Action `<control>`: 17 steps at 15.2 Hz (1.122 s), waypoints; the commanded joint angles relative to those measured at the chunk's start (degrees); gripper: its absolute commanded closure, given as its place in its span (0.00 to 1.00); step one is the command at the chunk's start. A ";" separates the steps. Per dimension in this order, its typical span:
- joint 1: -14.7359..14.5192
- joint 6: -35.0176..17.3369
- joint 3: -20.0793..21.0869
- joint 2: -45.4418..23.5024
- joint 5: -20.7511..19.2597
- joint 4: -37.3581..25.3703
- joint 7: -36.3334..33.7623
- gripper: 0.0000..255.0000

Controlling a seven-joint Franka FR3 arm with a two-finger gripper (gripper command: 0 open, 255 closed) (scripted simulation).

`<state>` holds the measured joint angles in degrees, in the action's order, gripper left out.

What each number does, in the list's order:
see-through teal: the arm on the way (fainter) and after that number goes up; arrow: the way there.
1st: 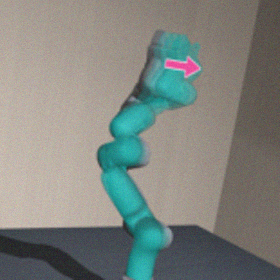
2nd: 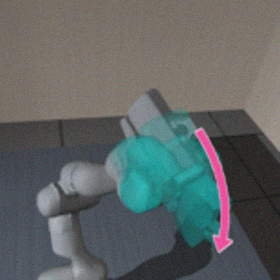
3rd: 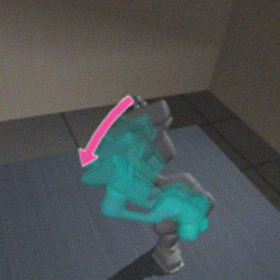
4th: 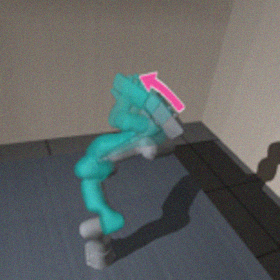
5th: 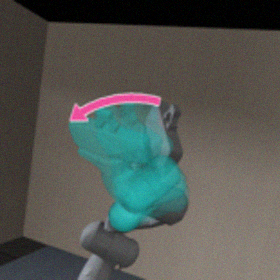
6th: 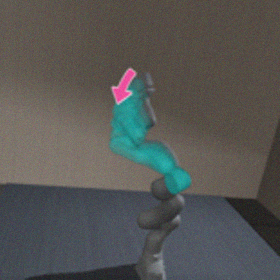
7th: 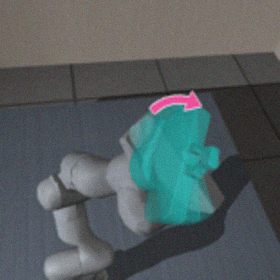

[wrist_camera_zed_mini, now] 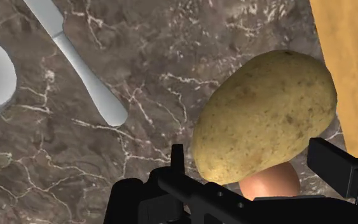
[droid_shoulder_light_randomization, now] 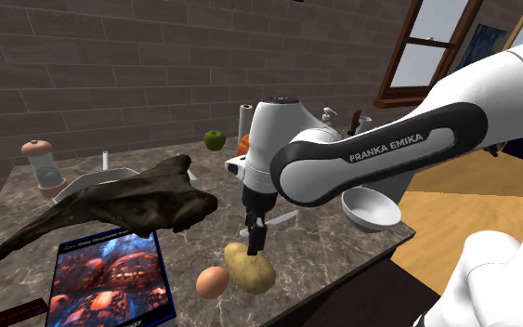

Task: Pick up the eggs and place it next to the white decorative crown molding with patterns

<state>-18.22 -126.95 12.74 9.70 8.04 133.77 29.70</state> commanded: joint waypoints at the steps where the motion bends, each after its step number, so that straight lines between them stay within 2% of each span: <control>1: -1.34 -2.53 1.18 -2.37 0.57 -0.63 1.35 0.00; 7: -4.44 -8.50 4.19 -11.01 0.63 -5.24 5.37 0.00; 14: -4.90 -13.68 4.41 -15.08 -0.44 -4.09 4.58 0.00; 17: -4.94 -14.10 4.41 -15.44 -0.55 -4.02 4.50 0.00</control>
<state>-23.16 -140.88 17.16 -5.58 7.54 129.76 34.22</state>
